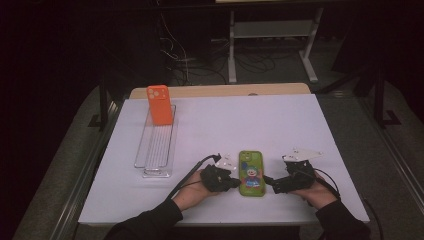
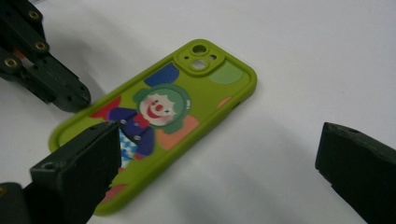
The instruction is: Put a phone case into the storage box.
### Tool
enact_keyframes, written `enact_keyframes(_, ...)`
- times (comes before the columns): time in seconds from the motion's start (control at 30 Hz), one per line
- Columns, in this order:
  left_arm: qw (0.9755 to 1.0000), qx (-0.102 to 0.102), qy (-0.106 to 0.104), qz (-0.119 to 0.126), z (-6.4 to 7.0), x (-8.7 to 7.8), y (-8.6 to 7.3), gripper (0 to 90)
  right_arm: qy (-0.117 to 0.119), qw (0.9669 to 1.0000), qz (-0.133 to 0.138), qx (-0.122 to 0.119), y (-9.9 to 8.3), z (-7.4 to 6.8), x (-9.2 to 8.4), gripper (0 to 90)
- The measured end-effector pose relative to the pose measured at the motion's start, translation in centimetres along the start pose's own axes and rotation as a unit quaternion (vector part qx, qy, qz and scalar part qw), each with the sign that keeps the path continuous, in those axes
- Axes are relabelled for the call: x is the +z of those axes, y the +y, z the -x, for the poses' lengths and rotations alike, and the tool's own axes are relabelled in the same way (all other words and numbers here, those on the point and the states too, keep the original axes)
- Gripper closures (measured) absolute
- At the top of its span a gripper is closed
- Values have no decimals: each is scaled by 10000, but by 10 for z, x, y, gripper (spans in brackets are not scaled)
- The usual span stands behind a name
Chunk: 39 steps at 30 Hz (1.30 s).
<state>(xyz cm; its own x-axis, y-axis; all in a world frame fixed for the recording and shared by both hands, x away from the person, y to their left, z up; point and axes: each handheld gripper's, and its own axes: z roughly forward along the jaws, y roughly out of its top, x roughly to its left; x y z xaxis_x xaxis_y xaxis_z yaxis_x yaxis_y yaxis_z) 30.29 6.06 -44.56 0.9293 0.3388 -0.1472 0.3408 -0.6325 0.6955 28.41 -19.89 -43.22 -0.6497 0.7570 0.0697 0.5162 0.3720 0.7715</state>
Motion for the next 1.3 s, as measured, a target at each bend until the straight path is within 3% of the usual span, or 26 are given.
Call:
enact_keyframes(0.17, 9999, 53, -97, 40, 2, 14, 12, 895, -1, 10000, 10, 52, 0, 1, -2, 0)
enact_keyframes(0.3, 9998, -40, -139, 144, 4, 25, 19, 895, -9, 10000, 42, 50, -1, 2, -3, 0)
enact_keyframes(0.5, 9998, 24, -131, 113, 3, 21, 20, 866, -7, 9999, 55, 94, -2, 3, -4, 0)
enact_keyframes(0.6, 9999, 76, -63, 126, 1, 10, 19, 811, -15, 10000, 43, 68, -3, 4, -5, 0)
enact_keyframes(0.7, 9998, 151, 118, 107, -4, -3, 15, 696, -30, 10000, 58, 51, -3, 4, -5, 0)
enact_keyframes(0.97, 9986, -183, 384, 320, -18, -43, -11, 446, -81, 9998, 58, 173, -2, 3, -6, 0)
enact_keyframes(1.1, 9982, -119, 494, 312, -23, -64, -25, 328, -125, 9996, 58, 227, 0, 1, -6, 0)
enact_keyframes(1.3, 9964, -245, 617, 535, -27, -81, -36, 139, -233, 9990, 91, 366, 2, 0, -6, 0)
